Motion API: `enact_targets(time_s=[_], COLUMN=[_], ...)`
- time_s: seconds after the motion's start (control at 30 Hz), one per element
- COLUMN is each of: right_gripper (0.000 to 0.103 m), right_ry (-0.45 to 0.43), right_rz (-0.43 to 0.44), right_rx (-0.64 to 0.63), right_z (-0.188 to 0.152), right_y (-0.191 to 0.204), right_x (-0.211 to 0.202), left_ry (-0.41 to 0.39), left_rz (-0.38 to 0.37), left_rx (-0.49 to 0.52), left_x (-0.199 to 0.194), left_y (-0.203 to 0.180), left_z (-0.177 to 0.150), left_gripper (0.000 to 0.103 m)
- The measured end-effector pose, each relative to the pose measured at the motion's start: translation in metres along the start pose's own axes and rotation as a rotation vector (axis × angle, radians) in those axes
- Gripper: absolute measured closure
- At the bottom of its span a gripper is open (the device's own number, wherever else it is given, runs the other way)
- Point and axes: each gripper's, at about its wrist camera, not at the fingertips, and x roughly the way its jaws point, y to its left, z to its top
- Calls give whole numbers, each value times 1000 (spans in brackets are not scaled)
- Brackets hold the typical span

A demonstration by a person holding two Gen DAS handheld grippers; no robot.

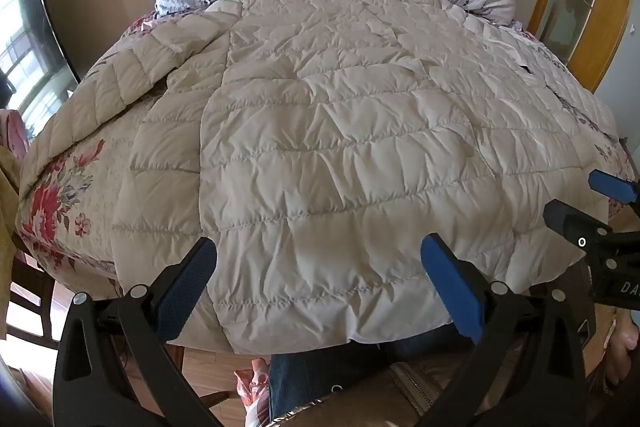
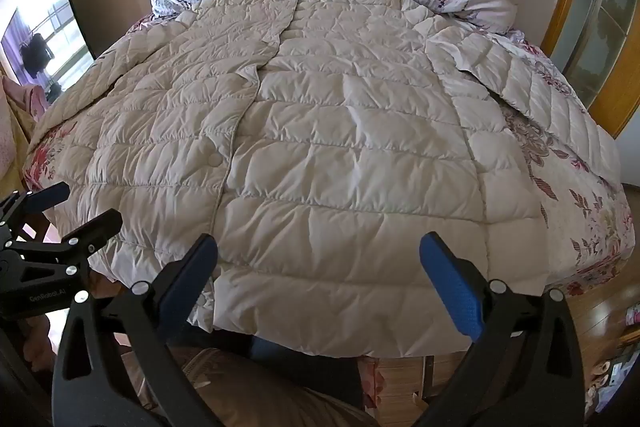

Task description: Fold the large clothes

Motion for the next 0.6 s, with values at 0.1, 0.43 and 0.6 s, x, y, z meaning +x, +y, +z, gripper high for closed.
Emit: enact_targets(time_s=[0.1, 0.43, 0.6], right_gripper=[2, 2, 2], right_ry=[2, 4, 4], right_rz=[1, 1, 4], right_rx=[1, 3, 3], right_z=[0, 0, 0], right_y=[0, 0, 0], right_x=[0, 1, 1], left_ry=[2, 0, -1], left_rz=[-1, -2, -2], left_rx=[0, 4, 8], left_x=[0, 0, -1], left_y=[0, 0, 0], left_z=[0, -1, -2], left_gripper=[1, 1, 1])
